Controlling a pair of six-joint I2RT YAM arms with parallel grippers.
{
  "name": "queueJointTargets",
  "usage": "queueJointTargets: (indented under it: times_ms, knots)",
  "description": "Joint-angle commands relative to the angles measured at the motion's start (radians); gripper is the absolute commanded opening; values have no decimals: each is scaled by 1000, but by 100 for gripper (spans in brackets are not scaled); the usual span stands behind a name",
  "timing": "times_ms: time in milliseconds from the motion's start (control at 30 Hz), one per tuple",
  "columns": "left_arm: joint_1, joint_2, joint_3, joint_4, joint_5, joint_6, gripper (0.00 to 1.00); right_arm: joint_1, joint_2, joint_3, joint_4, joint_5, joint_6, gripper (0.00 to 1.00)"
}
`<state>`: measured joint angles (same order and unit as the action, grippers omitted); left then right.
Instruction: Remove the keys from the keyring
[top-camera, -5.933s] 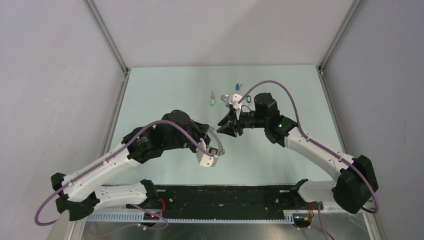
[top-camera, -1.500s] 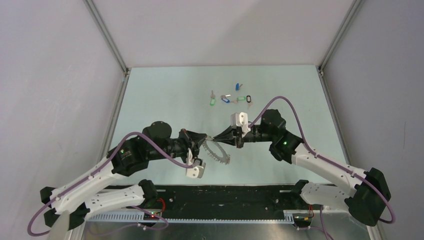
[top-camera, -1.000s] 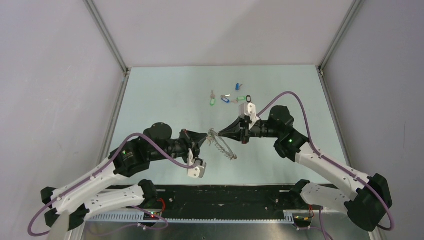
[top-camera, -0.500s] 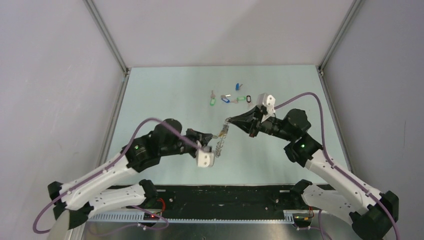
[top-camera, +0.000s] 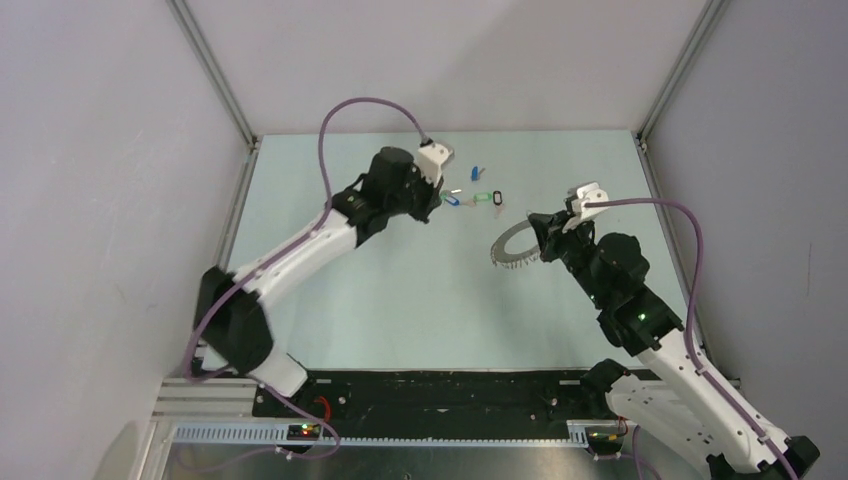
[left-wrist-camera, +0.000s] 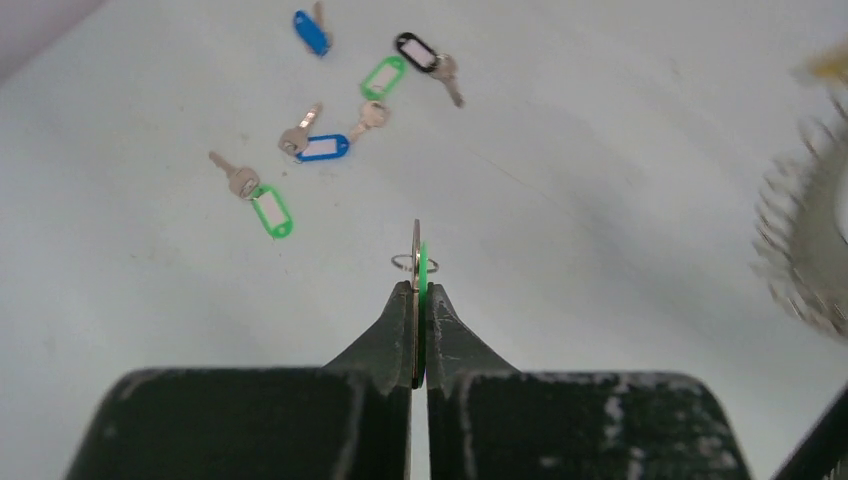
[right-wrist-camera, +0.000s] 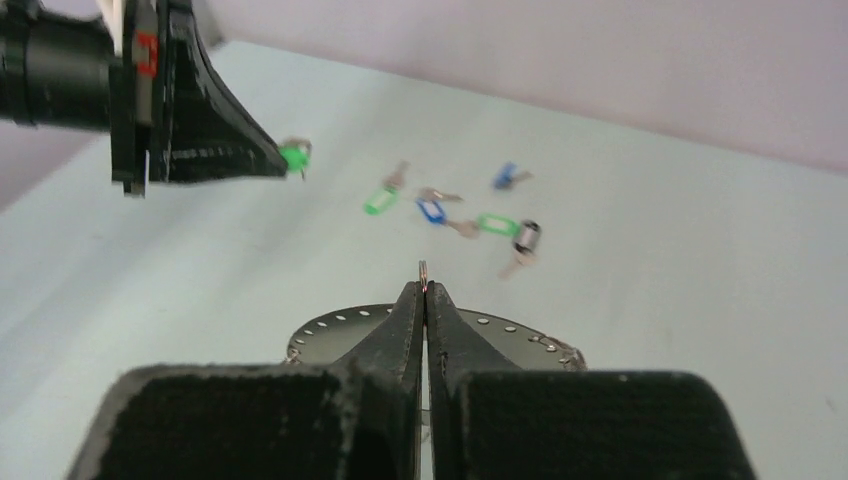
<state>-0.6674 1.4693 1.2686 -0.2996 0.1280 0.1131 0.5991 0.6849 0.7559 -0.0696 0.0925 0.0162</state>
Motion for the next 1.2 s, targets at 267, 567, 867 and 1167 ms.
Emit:
queueJointTargets:
  times_ms: [267, 567, 867, 1167]
  knots:
    - [200, 624, 470, 73, 49, -429, 4, -104, -77, 5, -139, 190, 95, 0]
    - [222, 762, 563, 88, 57, -463, 15, -108, -121, 5, -190, 192, 163, 0]
    - [221, 670, 506, 89, 29, -419, 99, -115, -113, 11, -196, 170, 145, 0]
    - [197, 360, 314, 89, -71, -486, 100, -121, -71, 25, -244, 54, 152, 0]
